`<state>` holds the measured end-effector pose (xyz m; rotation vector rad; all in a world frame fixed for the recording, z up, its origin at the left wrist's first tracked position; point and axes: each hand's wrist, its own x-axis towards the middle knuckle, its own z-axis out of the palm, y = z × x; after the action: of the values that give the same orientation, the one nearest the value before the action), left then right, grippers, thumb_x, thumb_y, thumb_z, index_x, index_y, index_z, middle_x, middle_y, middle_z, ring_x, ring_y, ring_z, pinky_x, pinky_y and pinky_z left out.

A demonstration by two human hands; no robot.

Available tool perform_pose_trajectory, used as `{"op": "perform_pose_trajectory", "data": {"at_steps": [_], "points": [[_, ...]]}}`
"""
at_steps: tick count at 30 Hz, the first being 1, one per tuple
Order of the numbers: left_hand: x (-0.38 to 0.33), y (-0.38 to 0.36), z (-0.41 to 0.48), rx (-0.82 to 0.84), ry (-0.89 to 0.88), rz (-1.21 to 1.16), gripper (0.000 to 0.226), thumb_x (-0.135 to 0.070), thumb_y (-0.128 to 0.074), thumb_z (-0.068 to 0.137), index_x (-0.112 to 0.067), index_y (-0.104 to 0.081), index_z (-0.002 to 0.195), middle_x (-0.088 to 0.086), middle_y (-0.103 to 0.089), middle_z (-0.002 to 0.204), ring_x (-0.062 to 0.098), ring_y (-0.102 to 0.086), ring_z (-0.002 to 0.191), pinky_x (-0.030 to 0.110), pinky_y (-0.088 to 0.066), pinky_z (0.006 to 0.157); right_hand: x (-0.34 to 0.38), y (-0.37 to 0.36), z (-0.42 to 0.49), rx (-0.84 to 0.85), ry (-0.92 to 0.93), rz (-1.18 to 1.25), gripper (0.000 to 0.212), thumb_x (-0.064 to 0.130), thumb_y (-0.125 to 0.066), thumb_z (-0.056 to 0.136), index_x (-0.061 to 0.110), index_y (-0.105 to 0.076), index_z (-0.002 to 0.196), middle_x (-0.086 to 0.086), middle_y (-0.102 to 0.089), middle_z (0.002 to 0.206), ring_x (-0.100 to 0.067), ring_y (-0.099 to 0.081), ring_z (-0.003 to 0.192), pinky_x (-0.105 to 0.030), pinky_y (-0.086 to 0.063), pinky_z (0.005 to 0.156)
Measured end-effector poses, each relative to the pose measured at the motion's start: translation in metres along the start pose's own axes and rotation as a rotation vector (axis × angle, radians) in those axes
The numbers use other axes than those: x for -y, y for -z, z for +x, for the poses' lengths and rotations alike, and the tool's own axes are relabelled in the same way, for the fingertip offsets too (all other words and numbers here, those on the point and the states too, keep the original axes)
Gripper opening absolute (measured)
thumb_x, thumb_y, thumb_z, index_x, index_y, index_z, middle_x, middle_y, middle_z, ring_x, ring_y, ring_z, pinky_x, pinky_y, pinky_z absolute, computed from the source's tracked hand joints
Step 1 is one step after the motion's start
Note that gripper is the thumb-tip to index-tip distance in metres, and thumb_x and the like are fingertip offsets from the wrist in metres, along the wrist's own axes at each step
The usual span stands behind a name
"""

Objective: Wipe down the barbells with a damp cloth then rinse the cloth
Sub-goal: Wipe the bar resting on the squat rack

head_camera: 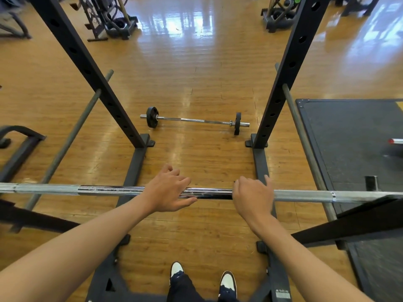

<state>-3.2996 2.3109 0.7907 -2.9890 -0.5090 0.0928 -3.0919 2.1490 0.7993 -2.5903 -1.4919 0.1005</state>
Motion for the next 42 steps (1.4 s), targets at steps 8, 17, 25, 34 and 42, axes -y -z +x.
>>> {"op": "perform_pose_trajectory", "data": {"at_steps": [8,17,25,34,42], "points": [[0.001,-0.002,-0.002,-0.005,0.001,0.016,0.058,-0.073,-0.029,0.095,-0.023,-0.056,0.083,-0.010,-0.059,0.072,0.015,-0.049,0.073,0.040,-0.037,0.090,0.039,-0.025,-0.024,-0.055,0.297,0.047,0.031,0.038,-0.036,0.104,0.029,-0.061,0.118,0.005,-0.068,0.100,-0.023,-0.064,0.096,-0.060,-0.029,0.115],[-0.001,0.001,-0.001,0.019,0.015,0.008,0.057,-0.072,-0.030,0.094,-0.023,-0.055,0.084,-0.009,-0.058,0.073,0.016,-0.049,0.074,0.042,-0.039,0.090,0.037,0.002,0.006,0.160,0.065,-0.054,0.034,0.025,-0.035,0.101,0.024,-0.067,0.091,0.003,-0.071,0.082,-0.023,-0.068,0.081,-0.053,-0.022,0.117],[0.005,0.000,-0.008,0.000,0.006,-0.097,0.048,-0.070,-0.041,0.091,-0.024,-0.057,0.096,-0.010,-0.058,0.088,0.014,-0.048,0.085,0.040,-0.038,0.096,0.055,-0.030,-0.025,-0.050,0.347,0.069,0.027,0.038,-0.044,0.102,0.028,-0.060,0.122,0.006,-0.067,0.100,-0.020,-0.063,0.095,-0.058,-0.031,0.115],[0.097,0.000,-0.116,-0.038,0.145,-0.080,0.053,-0.070,-0.037,0.094,-0.026,-0.060,0.111,-0.006,-0.051,0.104,0.017,-0.049,0.099,0.039,-0.041,0.096,0.037,-0.010,-0.003,-0.085,-0.106,0.019,0.039,0.029,-0.032,0.102,0.028,-0.049,0.066,0.011,-0.049,0.060,-0.018,-0.054,0.060,-0.057,-0.030,0.114],[0.137,-0.017,-0.128,-0.057,-0.009,0.030,0.056,-0.070,-0.024,0.100,-0.028,-0.061,0.105,-0.007,-0.058,0.096,0.016,-0.054,0.089,0.038,-0.042,0.093,0.093,-0.042,-0.032,-0.145,0.207,0.055,0.033,0.042,-0.035,0.104,0.028,-0.060,0.121,0.009,-0.063,0.107,-0.017,-0.058,0.104,-0.060,-0.029,0.115]]}}
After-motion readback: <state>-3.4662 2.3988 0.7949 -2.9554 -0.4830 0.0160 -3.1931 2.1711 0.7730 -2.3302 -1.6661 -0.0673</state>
